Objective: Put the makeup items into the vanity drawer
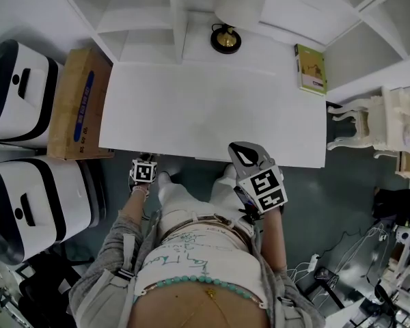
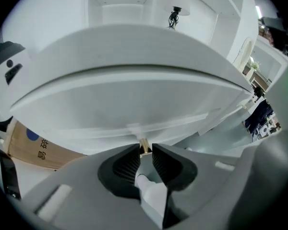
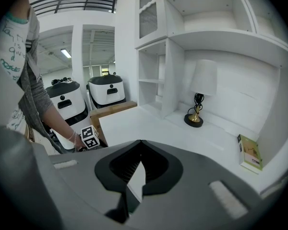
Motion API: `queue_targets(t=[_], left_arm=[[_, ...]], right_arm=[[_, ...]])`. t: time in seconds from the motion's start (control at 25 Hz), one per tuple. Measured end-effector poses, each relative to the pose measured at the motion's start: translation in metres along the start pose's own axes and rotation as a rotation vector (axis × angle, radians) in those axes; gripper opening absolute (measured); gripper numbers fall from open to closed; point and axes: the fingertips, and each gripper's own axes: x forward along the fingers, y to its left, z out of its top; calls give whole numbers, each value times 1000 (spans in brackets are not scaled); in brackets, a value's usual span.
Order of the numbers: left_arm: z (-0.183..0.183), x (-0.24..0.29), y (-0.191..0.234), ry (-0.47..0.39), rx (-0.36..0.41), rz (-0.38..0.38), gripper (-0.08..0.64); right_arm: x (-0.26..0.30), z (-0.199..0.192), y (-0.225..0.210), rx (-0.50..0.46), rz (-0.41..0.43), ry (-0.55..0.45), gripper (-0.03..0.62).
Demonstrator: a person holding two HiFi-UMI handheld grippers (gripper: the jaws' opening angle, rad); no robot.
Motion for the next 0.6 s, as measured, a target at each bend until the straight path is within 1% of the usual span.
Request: queue_targets(t=[0.04, 0.12, 0.28, 0.36, 0.6], left_arm=[[0, -5, 0, -13, 1, 8, 82], [1, -12, 1, -41, 3, 15, 50], [0, -21, -2, -83, 3, 5, 39], [0, -28, -4, -105, 5, 5, 4], [11, -48, -14, -172, 7, 7, 3]], right_arm=[[0, 0, 1, -1, 4, -2, 28], [-1, -2, 3, -5, 10, 1, 28], [-3, 1, 7, -14, 17, -15, 28], [-5, -1, 9, -16, 19, -22, 28], [-9, -2, 10, 16, 17, -33, 28]])
